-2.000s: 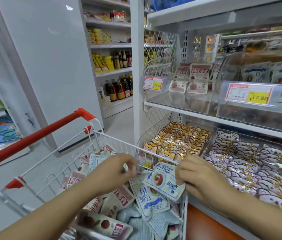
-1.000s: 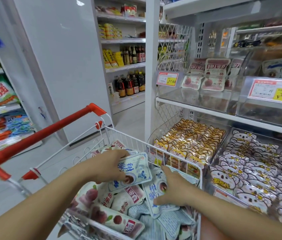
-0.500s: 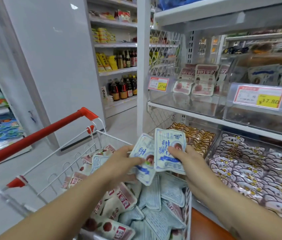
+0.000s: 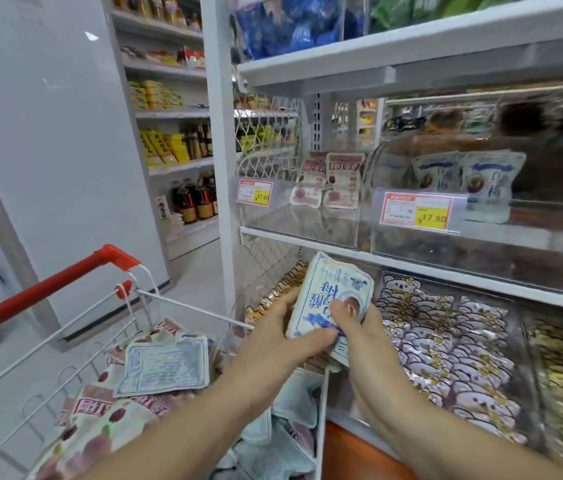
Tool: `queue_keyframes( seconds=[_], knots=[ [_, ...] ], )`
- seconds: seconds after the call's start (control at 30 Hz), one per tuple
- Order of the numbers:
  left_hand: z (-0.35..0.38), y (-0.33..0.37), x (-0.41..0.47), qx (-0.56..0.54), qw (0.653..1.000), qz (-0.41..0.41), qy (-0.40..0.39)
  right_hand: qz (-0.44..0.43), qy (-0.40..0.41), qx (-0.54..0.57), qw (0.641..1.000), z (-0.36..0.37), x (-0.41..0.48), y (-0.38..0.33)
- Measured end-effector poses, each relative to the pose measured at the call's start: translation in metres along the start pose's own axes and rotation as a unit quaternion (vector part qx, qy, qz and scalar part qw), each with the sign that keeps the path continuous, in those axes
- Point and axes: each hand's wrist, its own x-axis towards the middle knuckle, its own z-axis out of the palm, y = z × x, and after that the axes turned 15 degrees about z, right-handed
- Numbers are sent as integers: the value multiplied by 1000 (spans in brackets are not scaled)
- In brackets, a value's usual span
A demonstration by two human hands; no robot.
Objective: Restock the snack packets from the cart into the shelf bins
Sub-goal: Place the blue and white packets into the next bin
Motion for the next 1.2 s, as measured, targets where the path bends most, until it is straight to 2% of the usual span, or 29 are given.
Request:
queue_keyframes(
  seconds=[0.13,0.2,0.27,0.37,0.53,0.63,0.73,0.83,1.03,1.2],
  knots=[
    [17,5,2,-28,997,40,54,34,40,20,998,0,-1,-5],
    [25,11,1,-52,995,57,60,50,7,75,996,0,-8,-15],
    [31,19,-1,-93,992,57,61,80,-72,120,987,-6,-11,-27],
    [34,28,-5,-160,985,21,58,83,-127,101,983,-18,-18,-45],
    [32,41,-11,-192,980,-54,17,81,-93,81,989,-41,-28,-65],
    [41,48,-14,-215,973,-81,33,78,-80,85,990,-45,-36,-69],
    [59,52,-18,-229,968,-73,67,36,-54,73,995,-41,-45,-66],
    [73,56,-22,-211,974,-49,63,8,-22,52,998,-36,-56,-61],
    [72,54,-20,-150,986,-49,56,-17,-12,35,999,-40,-66,-60],
    [60,50,-17,-100,992,-49,59,53,-37,8,998,-56,-64,-66]
  ],
)
